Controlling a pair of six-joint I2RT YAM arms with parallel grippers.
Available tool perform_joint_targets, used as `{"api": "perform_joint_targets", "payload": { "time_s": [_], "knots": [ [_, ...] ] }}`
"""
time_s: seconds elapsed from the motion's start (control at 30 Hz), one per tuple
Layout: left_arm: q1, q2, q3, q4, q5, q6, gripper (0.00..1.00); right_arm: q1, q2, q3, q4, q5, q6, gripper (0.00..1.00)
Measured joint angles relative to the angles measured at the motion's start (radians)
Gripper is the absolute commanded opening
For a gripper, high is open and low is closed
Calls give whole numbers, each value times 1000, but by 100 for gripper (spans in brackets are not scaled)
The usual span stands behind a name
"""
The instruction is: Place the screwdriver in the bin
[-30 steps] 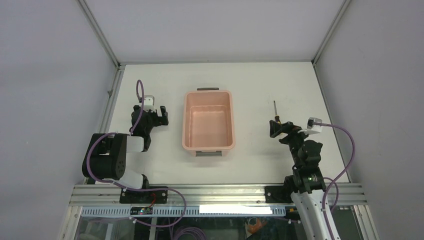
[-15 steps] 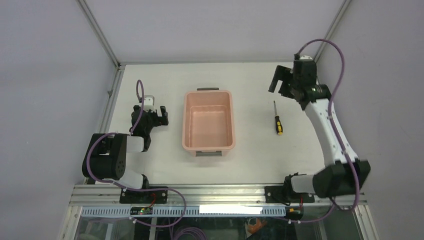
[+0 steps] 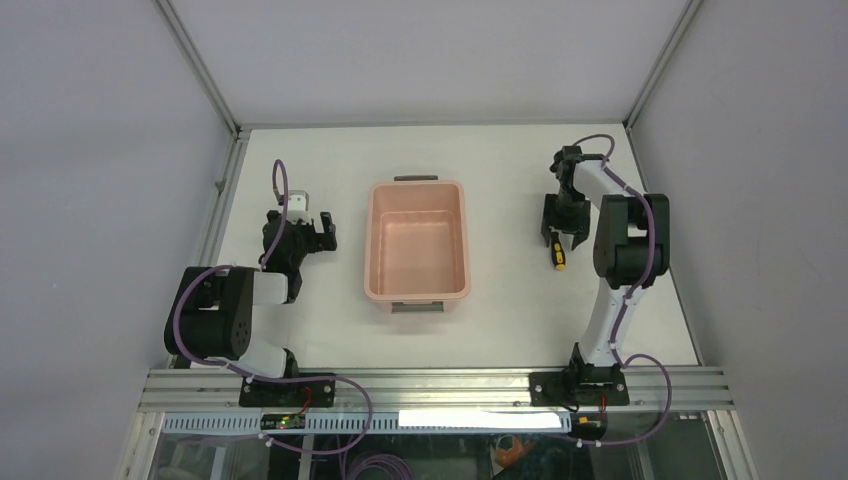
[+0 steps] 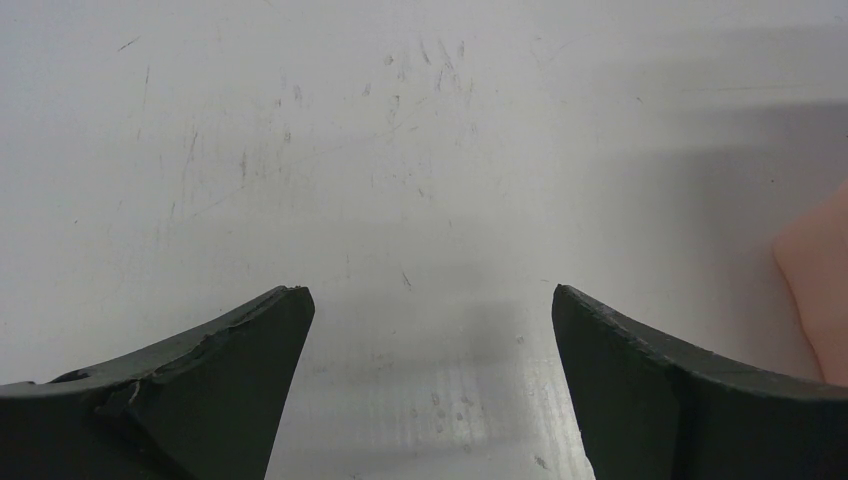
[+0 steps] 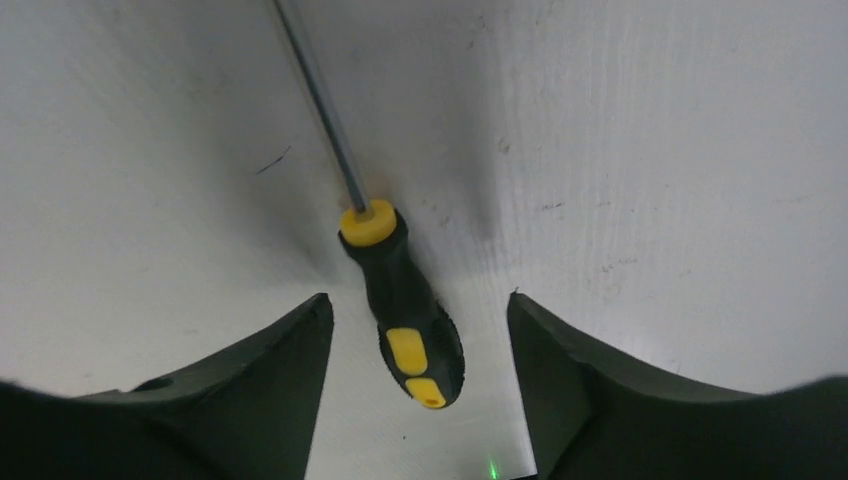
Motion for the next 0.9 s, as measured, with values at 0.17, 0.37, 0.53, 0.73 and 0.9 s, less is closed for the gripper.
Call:
{"api": "perform_joint_targets", "payload": {
  "time_s": [0.17, 0.37, 0.53, 0.73, 0.9],
  "knots": [
    [0, 0, 0, 0, 0, 0, 99, -4, 19, -27, 5, -13, -16, 0],
    [0, 0, 0, 0, 0, 0, 99, -2, -1, -14, -36, -5, -21, 0],
    [0, 0, 0, 0, 0, 0, 99, 4, -107, 100, -214, 5, -16, 0],
    [0, 0, 0, 0, 0, 0, 99, 8, -327, 286, -406, -10, 32, 0],
    [0, 0, 0, 0, 0, 0, 99, 32, -423, 330, -487, -50, 91, 0]
  ]
}}
